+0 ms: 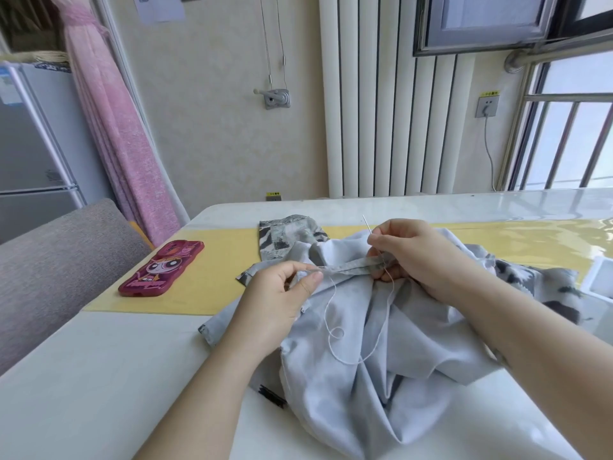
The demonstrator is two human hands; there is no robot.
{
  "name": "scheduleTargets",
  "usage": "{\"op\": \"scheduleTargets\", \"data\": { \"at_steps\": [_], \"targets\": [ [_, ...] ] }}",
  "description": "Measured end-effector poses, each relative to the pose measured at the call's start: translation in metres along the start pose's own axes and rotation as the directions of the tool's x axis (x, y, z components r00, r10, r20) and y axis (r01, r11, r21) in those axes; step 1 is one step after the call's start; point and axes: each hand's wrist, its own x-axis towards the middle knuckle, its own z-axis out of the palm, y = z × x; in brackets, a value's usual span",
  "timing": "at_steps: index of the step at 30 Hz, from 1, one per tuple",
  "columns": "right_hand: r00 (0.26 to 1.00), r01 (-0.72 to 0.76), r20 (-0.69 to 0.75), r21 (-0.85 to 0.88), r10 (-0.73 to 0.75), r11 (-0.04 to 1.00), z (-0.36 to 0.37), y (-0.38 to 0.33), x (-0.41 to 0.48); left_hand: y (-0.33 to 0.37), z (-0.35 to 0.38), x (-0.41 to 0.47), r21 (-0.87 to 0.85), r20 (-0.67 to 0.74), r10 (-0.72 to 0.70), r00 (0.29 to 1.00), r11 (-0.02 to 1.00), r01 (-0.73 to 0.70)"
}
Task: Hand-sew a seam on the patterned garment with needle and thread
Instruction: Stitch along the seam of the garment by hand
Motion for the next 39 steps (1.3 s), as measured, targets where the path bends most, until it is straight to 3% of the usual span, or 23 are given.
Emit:
{"op": "scheduleTargets", "data": {
  "at_steps": [7,12,17,24,30,36,39],
  "targets": [
    [0.965,0.042,0.254,0.109,-0.068,0.993,0.012,-0.03,-0.032,0.015,0.003,-0.015,0.154,-0.124,0.357,0.926,0.929,-0.338],
    [0.961,0.137,0.228,0.099,-0.157,0.986,0.016,-0.038,-0.039,0.017,0.002,-0.016,0.297,-0.137,0.546,0.827,0.819,-0.492],
    [0.966,0.163,0.184,0.103,-0.179,0.981,0.013,-0.042,-0.04,0.018,0.001,-0.017,0.323,-0.142,0.577,0.805,0.795,-0.513],
    [0.975,0.151,0.151,0.081,-0.161,0.985,0.015,-0.042,-0.041,0.019,0.0,-0.018,0.21,-0.181,0.414,0.892,0.903,-0.376],
    [0.983,0.131,0.11,0.139,-0.147,0.982,0.016,-0.038,-0.038,0.024,0.001,-0.018,-0.11,-0.122,0.171,0.978,0.977,-0.185],
    [0.994,0.068,0.071,0.183,-0.082,0.981,0.018,-0.025,-0.03,0.014,-0.001,-0.015,-0.417,0.124,-0.097,0.987,0.898,0.141],
    [0.976,0.216,-0.034,0.079,-0.214,0.973,0.017,-0.026,-0.031,0.011,-0.002,-0.012,-0.508,0.117,-0.183,0.976,0.833,0.217]
  ]
}}
